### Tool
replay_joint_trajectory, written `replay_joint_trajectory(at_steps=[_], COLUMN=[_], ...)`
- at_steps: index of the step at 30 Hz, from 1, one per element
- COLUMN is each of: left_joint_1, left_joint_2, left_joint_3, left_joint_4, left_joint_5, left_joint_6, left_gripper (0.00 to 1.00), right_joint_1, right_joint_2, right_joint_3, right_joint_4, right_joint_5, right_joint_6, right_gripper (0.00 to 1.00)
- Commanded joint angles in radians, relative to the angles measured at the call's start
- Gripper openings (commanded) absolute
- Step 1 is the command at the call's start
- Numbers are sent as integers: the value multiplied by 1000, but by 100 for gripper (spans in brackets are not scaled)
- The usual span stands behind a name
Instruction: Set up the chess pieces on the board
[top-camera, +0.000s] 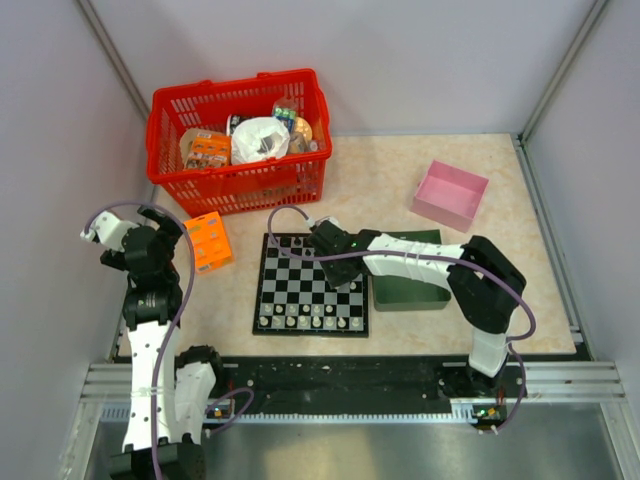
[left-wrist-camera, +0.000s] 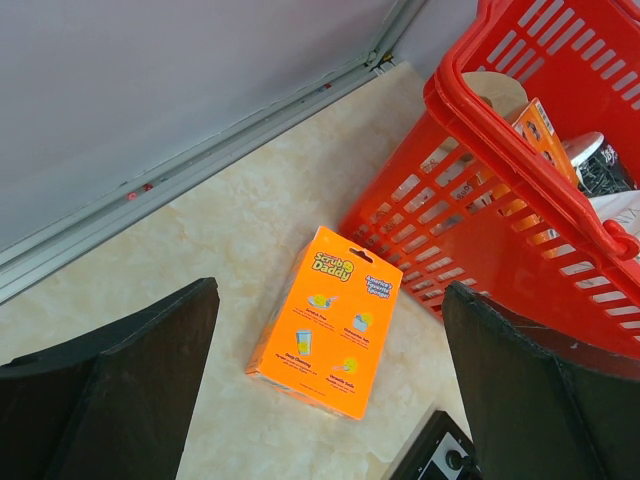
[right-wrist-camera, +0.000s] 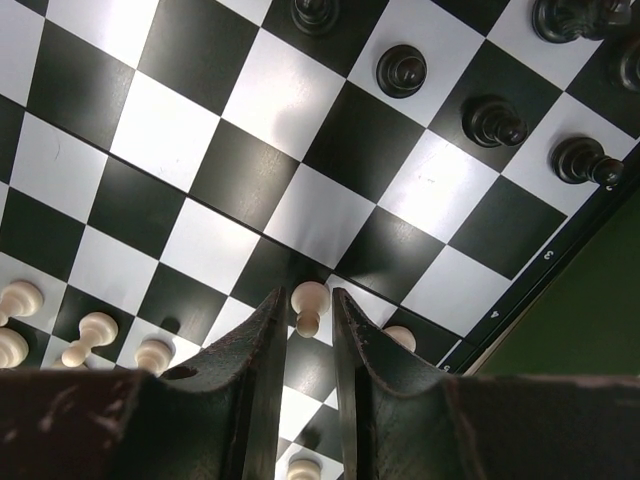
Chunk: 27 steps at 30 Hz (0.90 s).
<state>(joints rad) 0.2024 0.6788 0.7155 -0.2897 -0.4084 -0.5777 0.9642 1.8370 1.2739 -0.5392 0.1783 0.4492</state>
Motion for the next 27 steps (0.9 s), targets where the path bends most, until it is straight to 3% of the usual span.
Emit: replay_joint_trajectory(at_steps=[1, 4, 6, 27], left_joint_1=[5, 5, 6, 5], left_joint_2=[-2, -1, -1, 5], left_joint_3=[-2, -5, -5, -2], left_joint_4=[49, 49, 50, 60], left_joint_5=[-1, -3, 0, 11], left_joint_6=[-5, -5, -7, -8], left_gripper=[99, 99, 99, 99], right_joint_1=[-9, -10, -9, 19], right_joint_2=[-42, -39, -42, -154], right_joint_3=[-1, -2, -2, -70], right_joint_4=[16, 16, 16, -24], right_joint_5=[-3, -3, -7, -49], right_joint_6=[6, 6, 6, 45], right_gripper=[24, 24, 19, 11])
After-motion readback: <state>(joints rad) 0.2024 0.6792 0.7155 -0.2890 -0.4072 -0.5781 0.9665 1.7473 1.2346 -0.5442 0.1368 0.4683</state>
